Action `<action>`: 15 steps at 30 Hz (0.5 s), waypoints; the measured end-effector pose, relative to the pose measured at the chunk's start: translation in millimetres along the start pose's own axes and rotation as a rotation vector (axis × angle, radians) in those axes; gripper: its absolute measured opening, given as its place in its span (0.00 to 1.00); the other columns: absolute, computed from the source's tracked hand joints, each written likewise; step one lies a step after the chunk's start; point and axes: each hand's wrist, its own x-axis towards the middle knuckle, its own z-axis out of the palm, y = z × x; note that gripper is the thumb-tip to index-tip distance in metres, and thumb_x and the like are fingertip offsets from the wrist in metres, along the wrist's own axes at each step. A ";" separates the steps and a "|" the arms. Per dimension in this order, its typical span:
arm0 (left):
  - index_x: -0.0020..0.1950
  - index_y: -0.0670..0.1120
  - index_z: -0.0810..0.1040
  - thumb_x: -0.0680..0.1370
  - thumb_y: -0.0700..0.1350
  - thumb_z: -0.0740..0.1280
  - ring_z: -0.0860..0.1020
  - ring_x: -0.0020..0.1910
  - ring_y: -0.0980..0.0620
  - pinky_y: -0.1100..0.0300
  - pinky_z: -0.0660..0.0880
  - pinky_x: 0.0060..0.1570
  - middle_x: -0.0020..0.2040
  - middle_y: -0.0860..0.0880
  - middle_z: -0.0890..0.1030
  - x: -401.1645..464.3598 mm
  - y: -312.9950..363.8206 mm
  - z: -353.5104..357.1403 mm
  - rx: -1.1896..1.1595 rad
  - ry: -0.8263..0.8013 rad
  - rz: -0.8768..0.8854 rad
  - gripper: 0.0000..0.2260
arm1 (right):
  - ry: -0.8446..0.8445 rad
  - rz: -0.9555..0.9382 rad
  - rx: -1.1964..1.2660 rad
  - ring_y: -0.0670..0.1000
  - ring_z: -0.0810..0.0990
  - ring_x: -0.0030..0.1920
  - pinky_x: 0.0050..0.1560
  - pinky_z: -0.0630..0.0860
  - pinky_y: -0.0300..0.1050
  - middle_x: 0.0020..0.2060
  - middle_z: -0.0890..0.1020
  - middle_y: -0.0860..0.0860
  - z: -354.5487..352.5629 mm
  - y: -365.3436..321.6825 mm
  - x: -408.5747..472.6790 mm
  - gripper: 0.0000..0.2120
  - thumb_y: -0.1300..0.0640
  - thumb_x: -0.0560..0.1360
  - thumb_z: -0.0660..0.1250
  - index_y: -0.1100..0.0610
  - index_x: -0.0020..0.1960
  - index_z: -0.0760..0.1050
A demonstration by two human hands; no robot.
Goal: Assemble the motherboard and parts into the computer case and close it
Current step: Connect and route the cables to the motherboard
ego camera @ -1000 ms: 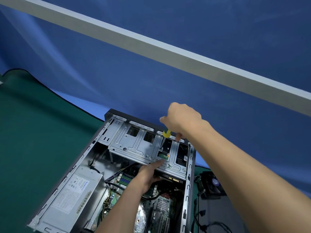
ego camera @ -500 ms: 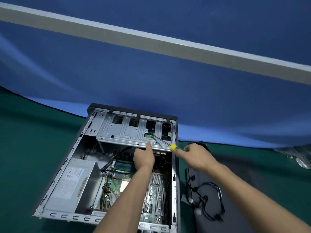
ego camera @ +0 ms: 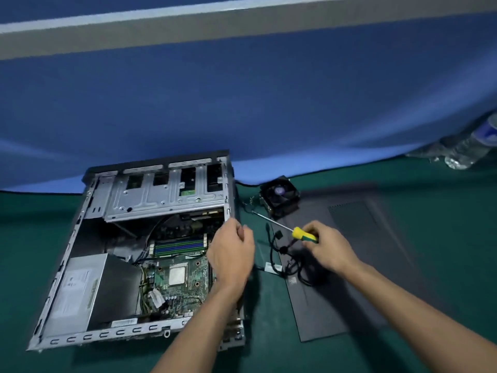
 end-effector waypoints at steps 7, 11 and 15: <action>0.39 0.47 0.64 0.75 0.42 0.64 0.67 0.36 0.51 0.59 0.61 0.31 0.37 0.51 0.69 -8.6 -0.5 -2.2 0.391 -0.077 0.219 0.10 | 0.110 -0.041 -0.347 0.56 0.73 0.54 0.52 0.65 0.49 0.51 0.80 0.52 5.3 36.3 33.6 0.09 0.56 0.78 0.64 0.54 0.57 0.73; 0.38 0.44 0.70 0.72 0.40 0.69 0.72 0.35 0.46 0.58 0.62 0.29 0.37 0.46 0.74 -6.7 2.2 0.2 0.431 -0.091 0.222 0.08 | 0.068 -0.041 -0.473 0.55 0.71 0.55 0.52 0.65 0.49 0.53 0.79 0.53 13.1 44.5 49.1 0.09 0.59 0.78 0.61 0.55 0.58 0.71; 0.36 0.48 0.66 0.72 0.40 0.69 0.66 0.30 0.49 0.60 0.58 0.28 0.36 0.48 0.76 -2.1 1.6 3.6 0.450 -0.067 0.184 0.12 | 0.028 -0.104 -0.511 0.54 0.69 0.57 0.55 0.65 0.47 0.56 0.77 0.52 18.9 51.3 53.3 0.11 0.57 0.79 0.59 0.54 0.61 0.71</action>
